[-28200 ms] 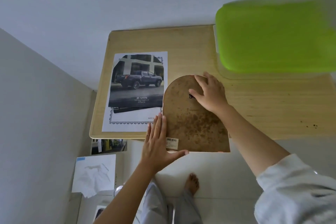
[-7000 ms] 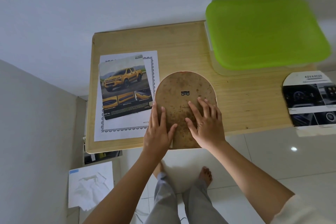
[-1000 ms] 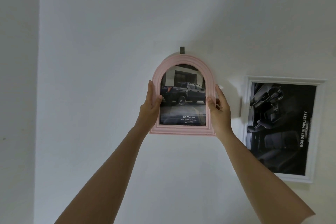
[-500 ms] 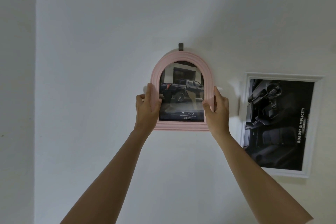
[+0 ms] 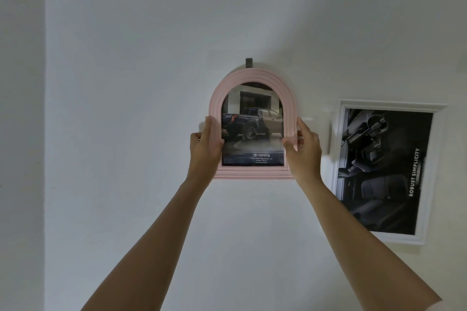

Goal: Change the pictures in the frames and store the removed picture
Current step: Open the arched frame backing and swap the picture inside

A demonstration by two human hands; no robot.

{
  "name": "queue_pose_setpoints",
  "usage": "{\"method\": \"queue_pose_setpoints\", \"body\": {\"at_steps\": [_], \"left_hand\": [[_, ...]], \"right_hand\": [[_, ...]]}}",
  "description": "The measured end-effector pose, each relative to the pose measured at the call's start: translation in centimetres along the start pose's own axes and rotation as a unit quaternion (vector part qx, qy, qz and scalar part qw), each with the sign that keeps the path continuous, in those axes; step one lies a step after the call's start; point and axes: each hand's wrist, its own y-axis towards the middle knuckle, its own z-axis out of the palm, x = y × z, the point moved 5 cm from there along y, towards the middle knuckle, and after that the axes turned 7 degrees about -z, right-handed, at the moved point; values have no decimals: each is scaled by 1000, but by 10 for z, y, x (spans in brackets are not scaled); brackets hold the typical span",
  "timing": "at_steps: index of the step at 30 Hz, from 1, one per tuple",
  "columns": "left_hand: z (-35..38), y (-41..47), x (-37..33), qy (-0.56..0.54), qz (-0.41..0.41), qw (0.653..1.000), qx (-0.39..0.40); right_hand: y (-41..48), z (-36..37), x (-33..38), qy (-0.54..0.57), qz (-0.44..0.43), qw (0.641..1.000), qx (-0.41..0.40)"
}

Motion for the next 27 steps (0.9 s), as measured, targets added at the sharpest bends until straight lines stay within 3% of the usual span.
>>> {"method": "queue_pose_setpoints", "body": {"at_steps": [12,27], "left_hand": [[-3,-3,-3,34,38,998,-37],[-6,-8,1,40,4,999,-25]], "right_hand": [[-7,5,1,-49,-36,998,11],[-9,3,6,-46,-20,998,24]]}}
